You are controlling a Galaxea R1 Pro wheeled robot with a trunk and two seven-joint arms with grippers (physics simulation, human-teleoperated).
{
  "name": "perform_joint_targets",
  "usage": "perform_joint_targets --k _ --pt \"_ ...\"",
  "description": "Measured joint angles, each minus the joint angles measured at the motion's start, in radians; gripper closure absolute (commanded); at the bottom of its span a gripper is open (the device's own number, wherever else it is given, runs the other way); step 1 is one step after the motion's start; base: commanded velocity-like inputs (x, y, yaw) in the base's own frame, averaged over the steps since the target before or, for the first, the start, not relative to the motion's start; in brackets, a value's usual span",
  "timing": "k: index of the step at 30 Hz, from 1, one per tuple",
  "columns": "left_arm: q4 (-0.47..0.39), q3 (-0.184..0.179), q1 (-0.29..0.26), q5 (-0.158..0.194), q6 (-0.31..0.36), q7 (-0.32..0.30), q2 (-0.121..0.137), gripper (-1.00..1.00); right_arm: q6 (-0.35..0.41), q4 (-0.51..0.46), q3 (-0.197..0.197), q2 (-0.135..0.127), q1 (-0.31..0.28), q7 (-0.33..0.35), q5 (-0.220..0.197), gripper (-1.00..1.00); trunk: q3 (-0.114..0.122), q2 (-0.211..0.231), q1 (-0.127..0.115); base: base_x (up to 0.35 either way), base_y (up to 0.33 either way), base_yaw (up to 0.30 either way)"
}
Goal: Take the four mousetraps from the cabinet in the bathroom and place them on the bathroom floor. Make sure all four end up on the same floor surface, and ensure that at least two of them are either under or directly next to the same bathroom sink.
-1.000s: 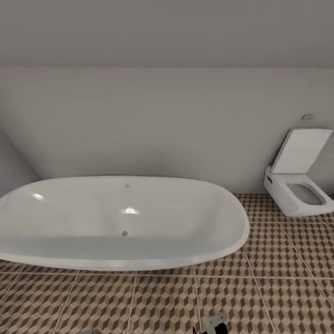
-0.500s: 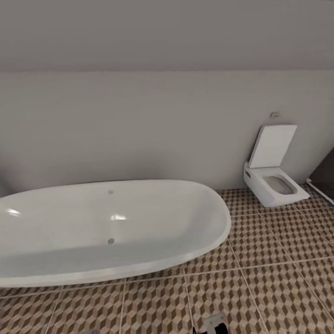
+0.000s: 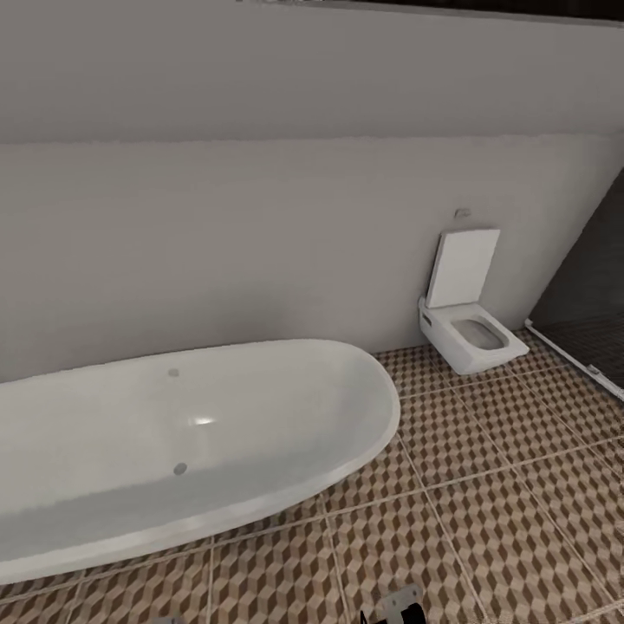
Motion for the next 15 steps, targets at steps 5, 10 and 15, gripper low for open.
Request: perform_joint_targets --k 5,10,15 --pt "0.000 0.000 0.000 0.000 0.000 0.000 0.000 -1.00 0.000 0.000 0.000 0.000 0.000 0.000 0.000 -1.00 0.005 0.000 0.000 0.000 0.000 -0.257" --pt "0.000 0.000 0.000 0.000 0.000 0.000 0.000 -1.00 0.000 0.000 0.000 0.000 0.000 0.000 0.000 -1.00 0.010 0.000 0.000 0.000 0.000 -0.257" --pt "0.000 0.000 0.000 0.000 0.000 0.000 0.000 -1.00 0.000 0.000 0.000 0.000 0.000 0.000 0.000 -1.00 0.015 0.000 0.000 0.000 0.000 -0.257"
